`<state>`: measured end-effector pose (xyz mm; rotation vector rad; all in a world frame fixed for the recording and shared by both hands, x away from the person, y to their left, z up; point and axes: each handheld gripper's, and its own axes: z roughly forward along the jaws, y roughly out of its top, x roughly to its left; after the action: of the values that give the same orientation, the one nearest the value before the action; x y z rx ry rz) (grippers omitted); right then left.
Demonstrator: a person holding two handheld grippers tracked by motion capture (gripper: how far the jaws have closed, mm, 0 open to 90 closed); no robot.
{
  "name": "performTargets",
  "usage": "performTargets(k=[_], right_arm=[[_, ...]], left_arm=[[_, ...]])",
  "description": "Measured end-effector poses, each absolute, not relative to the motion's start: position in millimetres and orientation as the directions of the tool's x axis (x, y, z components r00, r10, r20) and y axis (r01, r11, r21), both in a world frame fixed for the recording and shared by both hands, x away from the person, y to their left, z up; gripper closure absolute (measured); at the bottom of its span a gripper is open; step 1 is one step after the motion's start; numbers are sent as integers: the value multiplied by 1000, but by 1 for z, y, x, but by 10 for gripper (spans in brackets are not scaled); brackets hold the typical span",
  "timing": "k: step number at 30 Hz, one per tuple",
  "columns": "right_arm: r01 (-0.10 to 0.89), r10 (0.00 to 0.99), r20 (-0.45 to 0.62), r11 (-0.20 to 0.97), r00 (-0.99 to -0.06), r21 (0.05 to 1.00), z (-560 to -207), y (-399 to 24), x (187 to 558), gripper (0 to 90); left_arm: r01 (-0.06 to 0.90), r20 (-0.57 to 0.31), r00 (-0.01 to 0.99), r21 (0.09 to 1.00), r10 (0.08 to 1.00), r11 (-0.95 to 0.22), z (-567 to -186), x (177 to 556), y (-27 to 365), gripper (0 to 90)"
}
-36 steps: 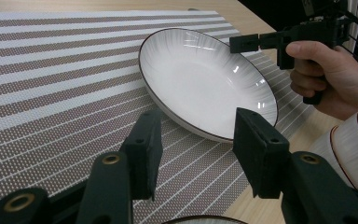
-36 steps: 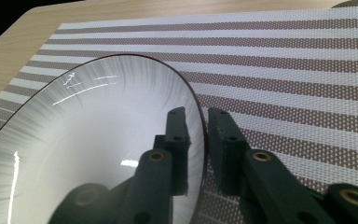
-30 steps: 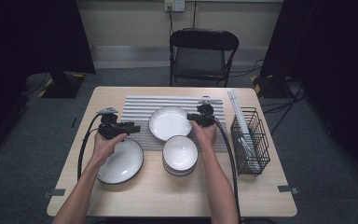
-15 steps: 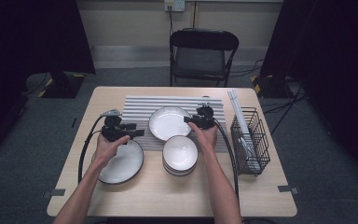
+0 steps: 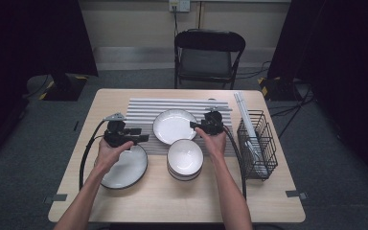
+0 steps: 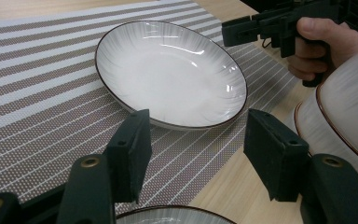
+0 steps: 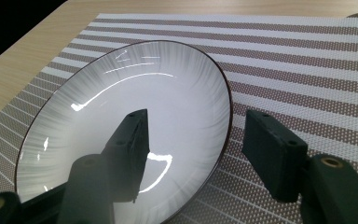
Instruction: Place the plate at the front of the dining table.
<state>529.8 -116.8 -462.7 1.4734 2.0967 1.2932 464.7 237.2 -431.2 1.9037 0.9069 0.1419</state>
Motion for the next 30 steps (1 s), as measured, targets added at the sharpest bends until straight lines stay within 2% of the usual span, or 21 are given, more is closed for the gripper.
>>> performTargets(k=[13,17,19,22,30], right_arm=[[591,852,238,99,-466,800,-461,-115,509,370],[583,851,240,93,-468,807,-464,-118,503,382],[583,848,236,102,-474,806,-466,-117,500,378],[579,847,227,112,-480,807,-467,-117,497,380],[582,860,204,126,-468,804,-473,-128,486,375]], left_arm=[[473,-260,760,850,596,-234,-416,450,237,377],[464,-251,765,853,593,-237,-416,450,238,397],[450,-232,774,856,589,-255,-415,448,237,441],[443,-229,773,862,591,-245,-413,447,237,417],[424,-205,772,871,601,-248,-408,442,243,436]])
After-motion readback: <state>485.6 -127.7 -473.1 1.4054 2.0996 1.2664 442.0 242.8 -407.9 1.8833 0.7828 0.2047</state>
